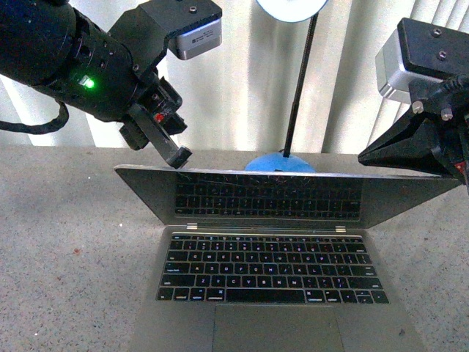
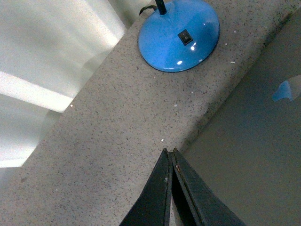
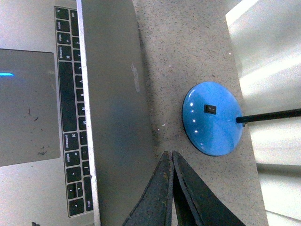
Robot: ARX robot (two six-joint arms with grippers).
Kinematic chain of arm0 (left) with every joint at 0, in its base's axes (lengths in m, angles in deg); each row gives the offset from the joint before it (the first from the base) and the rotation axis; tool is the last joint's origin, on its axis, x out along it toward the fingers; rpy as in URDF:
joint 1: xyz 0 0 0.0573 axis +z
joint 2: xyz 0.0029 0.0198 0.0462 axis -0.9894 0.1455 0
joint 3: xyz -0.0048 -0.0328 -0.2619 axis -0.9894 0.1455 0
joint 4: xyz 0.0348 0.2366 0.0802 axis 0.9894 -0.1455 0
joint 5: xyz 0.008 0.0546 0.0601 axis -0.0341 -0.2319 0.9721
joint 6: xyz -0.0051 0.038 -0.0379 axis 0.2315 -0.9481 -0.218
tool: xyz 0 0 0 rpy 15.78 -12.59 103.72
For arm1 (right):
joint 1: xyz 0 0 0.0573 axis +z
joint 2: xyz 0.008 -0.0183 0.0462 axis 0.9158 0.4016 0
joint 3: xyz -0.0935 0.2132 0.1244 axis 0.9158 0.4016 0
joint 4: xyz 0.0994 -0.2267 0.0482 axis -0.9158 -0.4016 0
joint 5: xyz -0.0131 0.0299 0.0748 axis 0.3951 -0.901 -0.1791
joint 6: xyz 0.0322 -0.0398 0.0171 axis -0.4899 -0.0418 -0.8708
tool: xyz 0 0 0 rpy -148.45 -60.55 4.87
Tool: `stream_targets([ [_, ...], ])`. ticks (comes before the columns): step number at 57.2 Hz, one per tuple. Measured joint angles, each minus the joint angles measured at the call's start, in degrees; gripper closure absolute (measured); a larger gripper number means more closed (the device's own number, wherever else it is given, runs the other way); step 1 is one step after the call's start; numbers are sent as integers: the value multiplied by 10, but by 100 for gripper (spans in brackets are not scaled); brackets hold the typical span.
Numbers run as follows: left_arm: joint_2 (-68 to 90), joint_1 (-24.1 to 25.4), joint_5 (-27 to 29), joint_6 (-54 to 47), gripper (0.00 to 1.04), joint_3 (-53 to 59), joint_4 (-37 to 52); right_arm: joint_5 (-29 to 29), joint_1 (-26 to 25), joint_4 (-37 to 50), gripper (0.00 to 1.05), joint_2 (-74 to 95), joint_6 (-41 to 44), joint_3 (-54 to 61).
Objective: Close laptop
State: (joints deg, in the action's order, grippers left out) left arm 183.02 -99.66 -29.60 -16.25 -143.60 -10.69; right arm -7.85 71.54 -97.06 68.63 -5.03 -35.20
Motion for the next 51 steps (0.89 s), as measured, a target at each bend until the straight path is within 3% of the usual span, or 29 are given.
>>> stream_targets([
  [51,-6,-8,-14,18,101,64,15,9,6,-19,102,1,33,19],
])
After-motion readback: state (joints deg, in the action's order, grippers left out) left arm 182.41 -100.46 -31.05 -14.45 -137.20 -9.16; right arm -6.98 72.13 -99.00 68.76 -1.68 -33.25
